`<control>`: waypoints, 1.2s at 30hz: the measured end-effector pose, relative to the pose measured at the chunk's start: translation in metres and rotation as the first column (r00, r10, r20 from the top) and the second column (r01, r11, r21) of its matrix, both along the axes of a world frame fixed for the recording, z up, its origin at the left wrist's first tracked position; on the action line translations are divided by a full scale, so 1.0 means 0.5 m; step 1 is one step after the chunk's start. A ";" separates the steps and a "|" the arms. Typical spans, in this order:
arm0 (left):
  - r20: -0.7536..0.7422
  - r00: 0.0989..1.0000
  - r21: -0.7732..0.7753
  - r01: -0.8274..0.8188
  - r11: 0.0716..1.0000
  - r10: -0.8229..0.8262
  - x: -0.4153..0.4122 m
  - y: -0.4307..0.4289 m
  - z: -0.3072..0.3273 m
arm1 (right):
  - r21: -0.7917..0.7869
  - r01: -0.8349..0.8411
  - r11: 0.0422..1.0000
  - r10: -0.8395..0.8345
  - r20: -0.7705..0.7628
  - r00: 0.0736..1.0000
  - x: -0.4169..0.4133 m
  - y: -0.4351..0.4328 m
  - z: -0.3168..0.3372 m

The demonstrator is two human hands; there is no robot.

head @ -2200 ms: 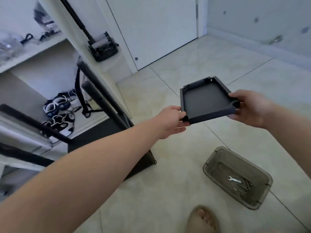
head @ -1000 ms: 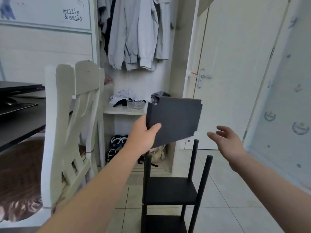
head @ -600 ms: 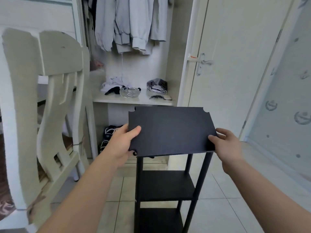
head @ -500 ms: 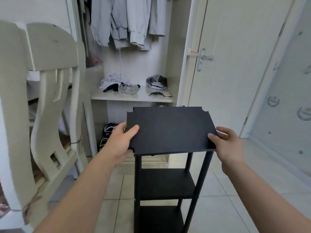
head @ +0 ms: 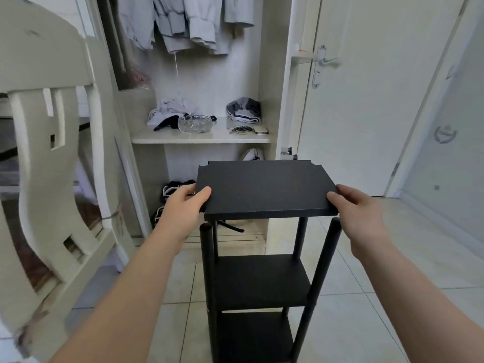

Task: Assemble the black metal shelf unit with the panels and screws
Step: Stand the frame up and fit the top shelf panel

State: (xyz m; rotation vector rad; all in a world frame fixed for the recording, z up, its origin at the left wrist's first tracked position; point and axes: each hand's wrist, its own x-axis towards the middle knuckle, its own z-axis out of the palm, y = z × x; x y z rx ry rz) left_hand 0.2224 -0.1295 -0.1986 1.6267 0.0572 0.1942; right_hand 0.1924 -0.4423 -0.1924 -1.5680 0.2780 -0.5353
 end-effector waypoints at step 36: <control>-0.218 0.976 -0.316 -0.057 0.947 -0.014 -0.131 0.011 -0.048 | 0.308 -0.053 0.950 0.088 -0.101 0.991 -0.126 0.025 -0.039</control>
